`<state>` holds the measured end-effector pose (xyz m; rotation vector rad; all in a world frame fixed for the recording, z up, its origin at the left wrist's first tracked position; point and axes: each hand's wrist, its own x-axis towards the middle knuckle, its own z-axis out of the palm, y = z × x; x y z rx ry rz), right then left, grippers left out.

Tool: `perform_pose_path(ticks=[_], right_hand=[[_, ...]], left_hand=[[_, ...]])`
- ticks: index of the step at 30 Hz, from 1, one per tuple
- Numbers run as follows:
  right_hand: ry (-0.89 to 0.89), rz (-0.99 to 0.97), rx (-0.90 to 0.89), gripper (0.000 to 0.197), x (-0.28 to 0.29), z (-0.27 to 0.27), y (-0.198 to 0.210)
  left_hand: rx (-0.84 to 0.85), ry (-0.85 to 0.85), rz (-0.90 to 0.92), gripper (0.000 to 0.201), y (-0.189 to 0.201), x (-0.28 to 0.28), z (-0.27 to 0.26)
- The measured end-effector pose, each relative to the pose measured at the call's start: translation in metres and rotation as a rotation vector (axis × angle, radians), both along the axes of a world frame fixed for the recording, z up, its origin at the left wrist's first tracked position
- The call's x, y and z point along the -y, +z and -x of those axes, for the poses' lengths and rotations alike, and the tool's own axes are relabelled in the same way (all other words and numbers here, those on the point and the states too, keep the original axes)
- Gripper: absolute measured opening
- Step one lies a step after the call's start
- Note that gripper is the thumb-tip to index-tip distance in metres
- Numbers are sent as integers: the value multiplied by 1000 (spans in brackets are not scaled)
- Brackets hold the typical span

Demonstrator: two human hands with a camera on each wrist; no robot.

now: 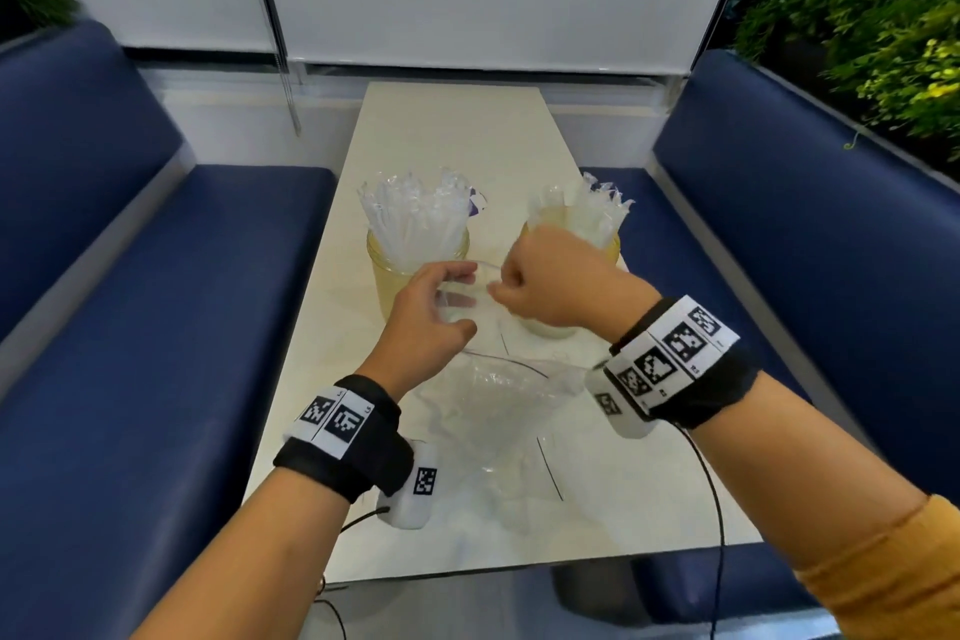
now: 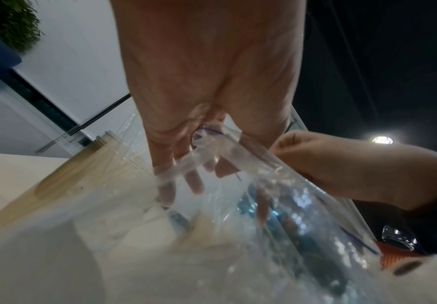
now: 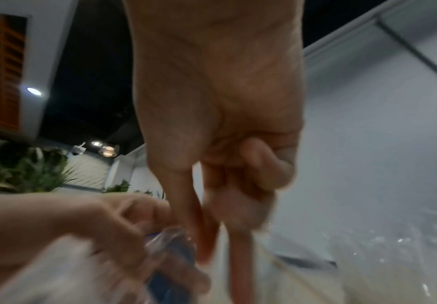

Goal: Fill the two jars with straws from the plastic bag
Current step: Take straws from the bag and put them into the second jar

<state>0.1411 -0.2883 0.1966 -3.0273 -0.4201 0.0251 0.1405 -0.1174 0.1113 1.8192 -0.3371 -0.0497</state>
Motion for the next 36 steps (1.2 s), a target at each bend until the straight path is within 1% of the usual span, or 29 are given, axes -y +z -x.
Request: perform_pose_path(ticks=[1, 2, 4, 5, 6, 8, 11, 14, 15, 19, 23, 25, 28, 30, 34, 36], right_hand=[[-1, 122, -130, 41, -3, 5, -7], [-10, 237, -230, 44, -4, 9, -14], [-54, 393, -407, 74, -3, 12, -30], [-84, 425, -476, 84, -2, 12, -36], [-104, 440, -527, 90, -1, 12, -40], [-120, 430, -596, 92, 1, 11, -46], [-135, 335, -648, 80, 2, 13, -50], [-146, 219, -624, 61, 2, 18, -48], [-143, 192, -602, 58, 2, 19, -47], [-158, 80, -550, 56, 2, 22, -48], [-206, -50, -473, 48, -1, 23, -41], [-222, -88, -435, 44, -5, 23, -34], [-211, -91, -387, 45, -13, 22, -18], [-174, -56, -359, 41, -19, 21, -8], [-156, -74, -312, 29, -29, 16, 2], [-154, -87, -286, 26, -33, 15, 3]], left_hand=[[3, 0, -4, 64, 0, 0, 0], [4, 1, -6, 65, -1, 0, 1], [5, 0, -12, 66, -1, -1, 2], [3, -1, -14, 66, -1, -1, 4], [3, -3, -14, 66, -1, -1, 5], [5, -7, -9, 66, -2, -1, 8], [3, -3, 11, 65, -3, 0, 10], [-9, 1, 37, 65, -3, -1, 11], [-19, 2, 48, 66, -3, -2, 11], [-56, -3, 96, 67, -2, -2, 11], [-75, -44, 112, 68, -4, -2, 12], [-69, -80, 88, 73, -8, -1, 12], [-37, -103, 20, 84, -12, 1, 13], [-43, -117, 19, 88, -12, 3, 14], [17, -134, -21, 82, -13, 8, 16], [37, -94, -21, 80, -14, 10, 15]])
